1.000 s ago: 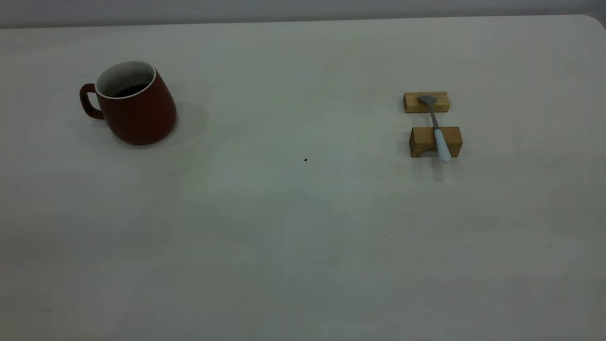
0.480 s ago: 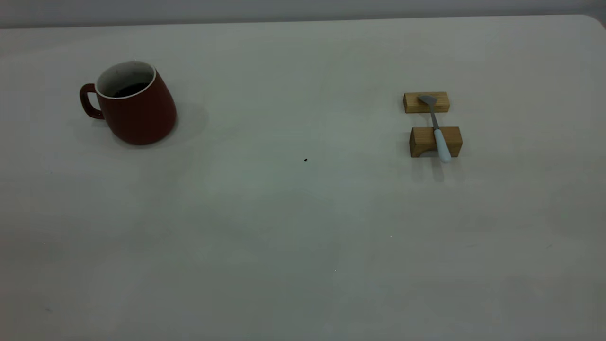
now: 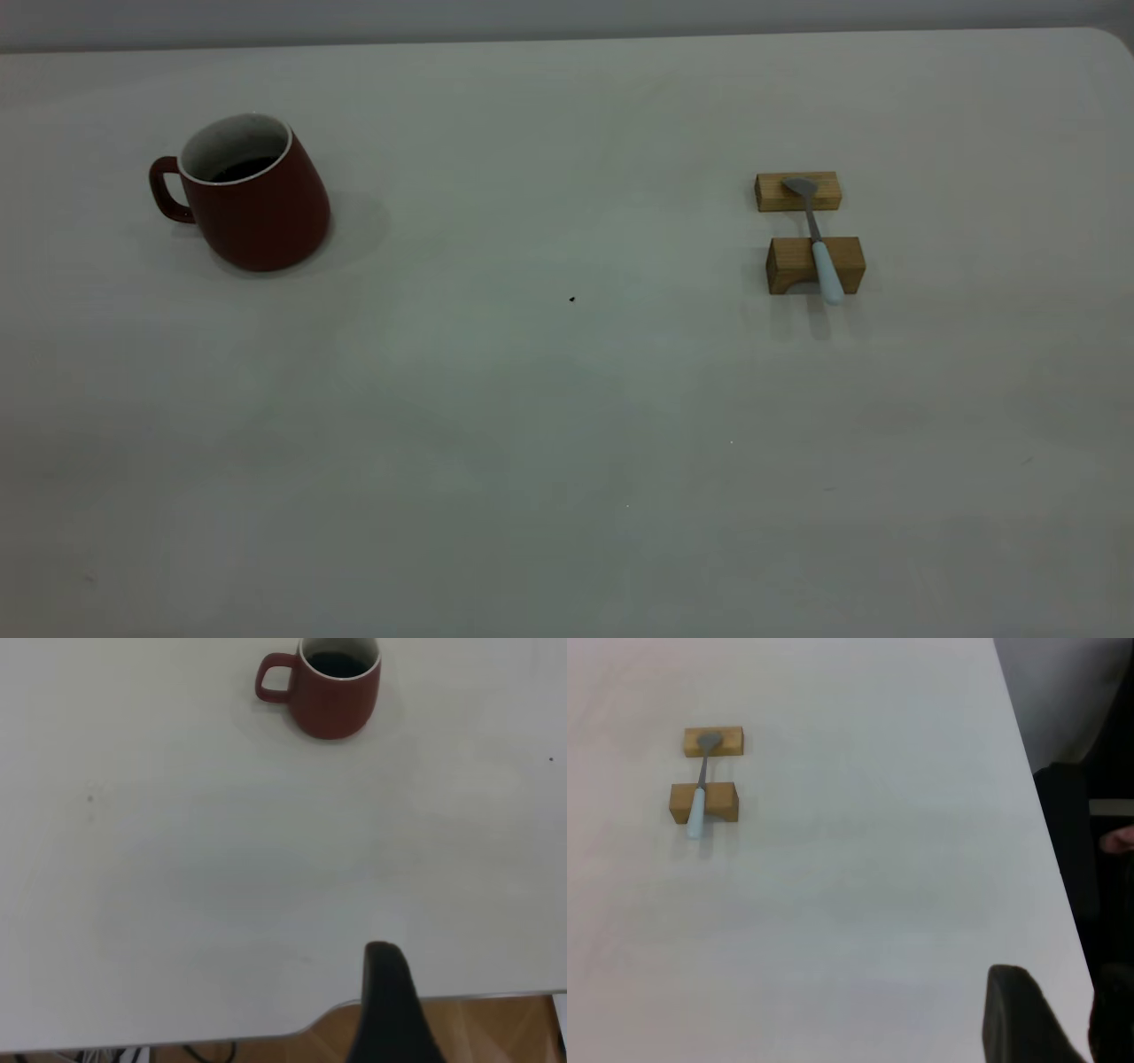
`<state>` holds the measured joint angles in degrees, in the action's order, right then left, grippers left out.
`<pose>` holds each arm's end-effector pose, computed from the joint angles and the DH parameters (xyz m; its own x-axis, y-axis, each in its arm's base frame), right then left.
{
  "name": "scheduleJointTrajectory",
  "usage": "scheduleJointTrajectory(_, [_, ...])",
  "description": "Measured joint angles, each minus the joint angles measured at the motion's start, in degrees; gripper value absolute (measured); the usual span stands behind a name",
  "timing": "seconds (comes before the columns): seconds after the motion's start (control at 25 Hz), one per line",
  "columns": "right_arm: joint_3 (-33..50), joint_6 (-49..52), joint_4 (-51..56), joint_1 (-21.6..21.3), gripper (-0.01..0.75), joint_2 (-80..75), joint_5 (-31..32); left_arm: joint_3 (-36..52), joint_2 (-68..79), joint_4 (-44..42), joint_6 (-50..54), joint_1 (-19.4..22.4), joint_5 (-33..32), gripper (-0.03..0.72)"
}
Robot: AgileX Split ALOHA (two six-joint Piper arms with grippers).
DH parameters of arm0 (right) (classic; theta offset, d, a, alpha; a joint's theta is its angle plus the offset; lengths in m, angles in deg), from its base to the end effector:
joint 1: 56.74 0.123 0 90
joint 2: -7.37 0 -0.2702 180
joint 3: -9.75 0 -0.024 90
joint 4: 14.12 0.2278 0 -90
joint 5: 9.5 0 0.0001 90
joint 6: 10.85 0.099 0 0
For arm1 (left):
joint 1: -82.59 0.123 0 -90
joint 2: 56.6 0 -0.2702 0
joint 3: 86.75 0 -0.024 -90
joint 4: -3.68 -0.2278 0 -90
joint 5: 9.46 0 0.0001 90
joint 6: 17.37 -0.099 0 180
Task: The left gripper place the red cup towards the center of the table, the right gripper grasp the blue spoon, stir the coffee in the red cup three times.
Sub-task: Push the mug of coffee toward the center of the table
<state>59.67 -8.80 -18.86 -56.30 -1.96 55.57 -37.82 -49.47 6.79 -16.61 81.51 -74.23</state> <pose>-0.0015 -0.0074 0.2483 -0.5627 -0.0035 -0.8267 0.0548 0.9976 -0.0415 -0.0077 -0.0047 0.2529 -0.5138 -0.0267 -0.8575 0.0423 0.9975 -0.0564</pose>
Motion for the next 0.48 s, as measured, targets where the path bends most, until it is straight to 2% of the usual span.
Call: scheduleJointTrajectory(0.48, [0.00, 0.00, 0.00, 0.00, 0.238, 0.00, 0.00, 0.00, 0.00, 4.60, -0.76, 0.00, 0.43, 0.554])
